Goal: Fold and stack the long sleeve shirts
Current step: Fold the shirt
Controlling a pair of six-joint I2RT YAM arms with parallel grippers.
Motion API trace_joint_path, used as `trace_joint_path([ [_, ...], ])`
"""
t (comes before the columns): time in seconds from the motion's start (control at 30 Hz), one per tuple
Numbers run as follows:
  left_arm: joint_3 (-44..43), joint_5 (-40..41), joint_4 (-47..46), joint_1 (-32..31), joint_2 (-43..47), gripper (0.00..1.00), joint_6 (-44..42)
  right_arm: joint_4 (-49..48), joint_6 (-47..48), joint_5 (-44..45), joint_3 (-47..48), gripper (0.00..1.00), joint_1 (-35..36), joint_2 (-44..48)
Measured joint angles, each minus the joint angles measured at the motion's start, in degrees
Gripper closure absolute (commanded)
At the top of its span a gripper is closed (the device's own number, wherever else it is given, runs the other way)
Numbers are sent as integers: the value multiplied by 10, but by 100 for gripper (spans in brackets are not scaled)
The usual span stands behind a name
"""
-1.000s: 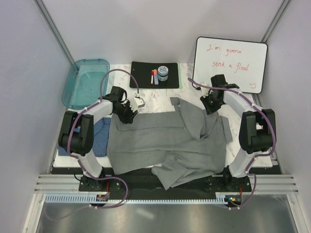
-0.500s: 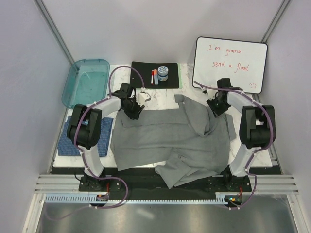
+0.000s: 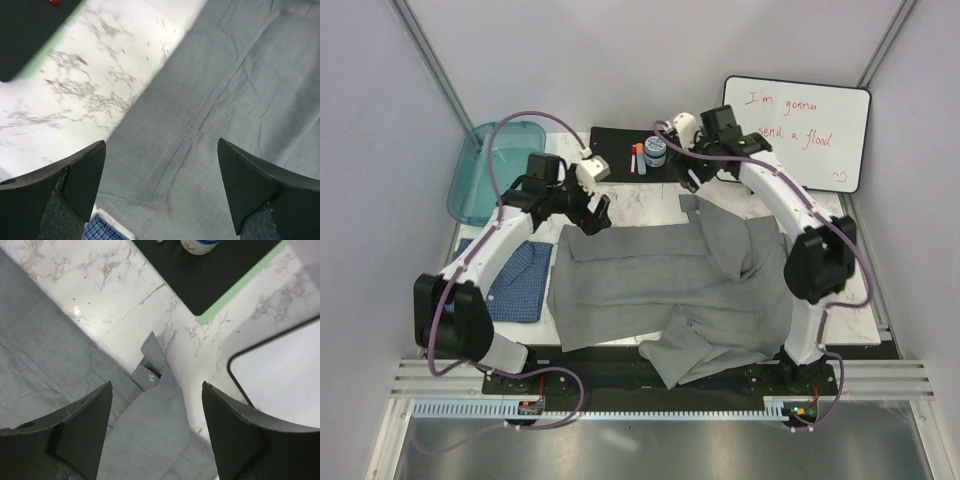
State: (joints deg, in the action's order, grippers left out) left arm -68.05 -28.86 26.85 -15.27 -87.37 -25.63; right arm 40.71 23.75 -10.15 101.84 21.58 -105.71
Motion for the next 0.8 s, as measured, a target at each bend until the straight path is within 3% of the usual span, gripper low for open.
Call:
trace_joint_path([
  [0.13,11,-29,-13,32,85,1,30,21,7,13,93,21,12,-137],
  [0.33,58,-35,-68,57,200,1,82,68,28,32,98,30,12,-210],
  [0.43,87,-45,-86,57,239,1,90,73,45,44,98,59,13,-211],
  [0.47,90,-47,-85,57,244,1,91,73,51,47,98,77,14,-211],
  [0.53,88,-50,-79,57,242,1,90,76,65,51,98,94,15,-212],
  [0.6,79,-52,-59,57,233,1,89,84,66,51,98,100,15,-213],
  [0.8,70,-59,-37,57,223,1,88,92,53,-12,49,100,2,-139],
])
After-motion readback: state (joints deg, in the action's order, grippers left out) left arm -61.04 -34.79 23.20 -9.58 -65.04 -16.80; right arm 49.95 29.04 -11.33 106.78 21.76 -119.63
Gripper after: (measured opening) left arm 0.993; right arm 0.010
